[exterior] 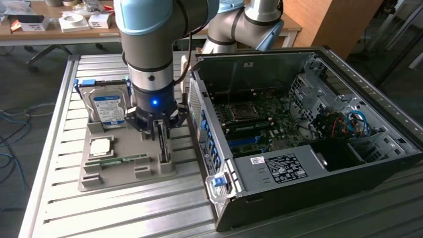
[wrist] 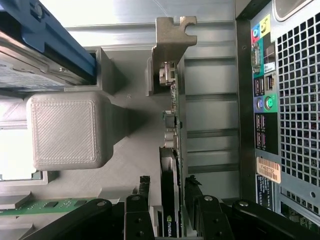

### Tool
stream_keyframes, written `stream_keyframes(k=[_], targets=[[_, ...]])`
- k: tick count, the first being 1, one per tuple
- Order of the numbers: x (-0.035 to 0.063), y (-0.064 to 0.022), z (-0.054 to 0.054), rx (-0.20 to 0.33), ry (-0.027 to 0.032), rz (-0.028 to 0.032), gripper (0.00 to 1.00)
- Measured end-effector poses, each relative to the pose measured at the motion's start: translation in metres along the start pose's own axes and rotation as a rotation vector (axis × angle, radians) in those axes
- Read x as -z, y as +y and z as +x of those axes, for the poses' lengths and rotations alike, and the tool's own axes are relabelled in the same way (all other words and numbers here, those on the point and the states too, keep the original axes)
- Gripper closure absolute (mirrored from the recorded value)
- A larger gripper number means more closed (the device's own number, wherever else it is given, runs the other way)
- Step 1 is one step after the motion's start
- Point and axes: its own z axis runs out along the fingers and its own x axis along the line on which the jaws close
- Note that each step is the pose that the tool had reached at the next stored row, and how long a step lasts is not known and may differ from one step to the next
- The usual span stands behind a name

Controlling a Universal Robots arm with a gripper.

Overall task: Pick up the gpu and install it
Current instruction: 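Pick up the gpu and move the gpu toward the slot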

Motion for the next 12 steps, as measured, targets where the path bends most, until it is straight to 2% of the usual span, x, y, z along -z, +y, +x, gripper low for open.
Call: stream_keyframes(k=[12], targets=[[-0.0001,-0.0003,-0.0007,0.001,-0.0001,-0.0001,0.58]])
